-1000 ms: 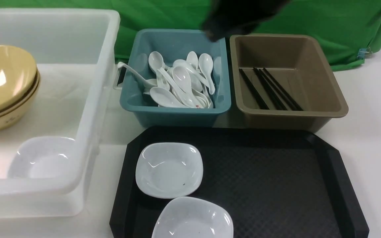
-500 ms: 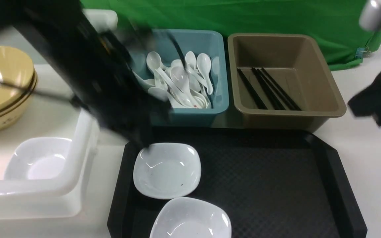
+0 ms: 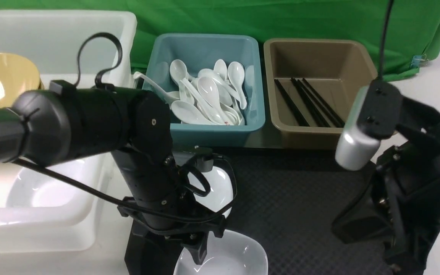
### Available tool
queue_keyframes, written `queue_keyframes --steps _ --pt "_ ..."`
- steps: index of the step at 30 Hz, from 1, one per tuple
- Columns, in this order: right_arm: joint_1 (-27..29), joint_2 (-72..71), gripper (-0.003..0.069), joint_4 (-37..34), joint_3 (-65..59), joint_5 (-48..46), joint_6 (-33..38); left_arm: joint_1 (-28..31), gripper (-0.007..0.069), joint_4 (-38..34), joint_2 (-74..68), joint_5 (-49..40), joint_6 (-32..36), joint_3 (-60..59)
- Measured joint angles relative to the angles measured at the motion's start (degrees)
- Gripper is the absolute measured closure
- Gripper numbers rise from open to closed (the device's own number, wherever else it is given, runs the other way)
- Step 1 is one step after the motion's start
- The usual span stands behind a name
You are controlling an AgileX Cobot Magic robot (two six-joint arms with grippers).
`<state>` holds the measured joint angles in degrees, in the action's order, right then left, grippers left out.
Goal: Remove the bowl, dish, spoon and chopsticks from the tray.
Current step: Use the left arm to grab the plate
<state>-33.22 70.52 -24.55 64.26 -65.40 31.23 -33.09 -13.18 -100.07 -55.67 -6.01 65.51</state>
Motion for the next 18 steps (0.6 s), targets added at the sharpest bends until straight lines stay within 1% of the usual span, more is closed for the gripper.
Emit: queue_keyframes --steps 1,4,8,9,11,13,14,15,18 --pt "-0.3 0.0 0.0661 0.0 0.0 0.6 0.0 0.0 0.0140 0.0 -0.7 0.7 0.0 0.0" --pt "-0.4 0.0 0.0661 -0.1 0.0 1.8 0.0 0.0 0.0114 0.0 -3.2 1.8 0.2 -0.1" --pt "-0.4 0.0 0.0661 -0.1 0.0 2.2 0.0 0.0 0.0129 0.0 -6.5 2.1 0.6 0.1" --pt "-0.4 0.0 0.0661 -0.1 0.0 2.2 0.0 0.0 0.0156 0.0 -6.8 2.3 0.9 0.3" --pt "-0.4 0.0 0.0661 -0.1 0.0 2.2 0.0 0.1 0.0255 0.5 -7.2 1.6 1.5 0.5" --pt "-0.4 0.0 0.0661 -0.1 0.0 2.2 0.3 0.1 0.0417 -1.2 -7.4 1.6 2.0 0.5" --pt "-0.4 0.0 0.0661 -0.1 0.0 2.2 0.4 0.1 0.0435 -1.4 -7.4 1.6 2.0 0.5" --pt "-0.4 0.0 0.0661 -0.1 0.1 2.2 0.6 0.1 0.0509 -2.5 -7.0 1.4 2.6 0.5" --pt "-0.4 0.0 0.0661 0.2 1.5 2.1 0.9 0.1 0.0536 -3.7 -5.3 1.3 2.9 0.5"
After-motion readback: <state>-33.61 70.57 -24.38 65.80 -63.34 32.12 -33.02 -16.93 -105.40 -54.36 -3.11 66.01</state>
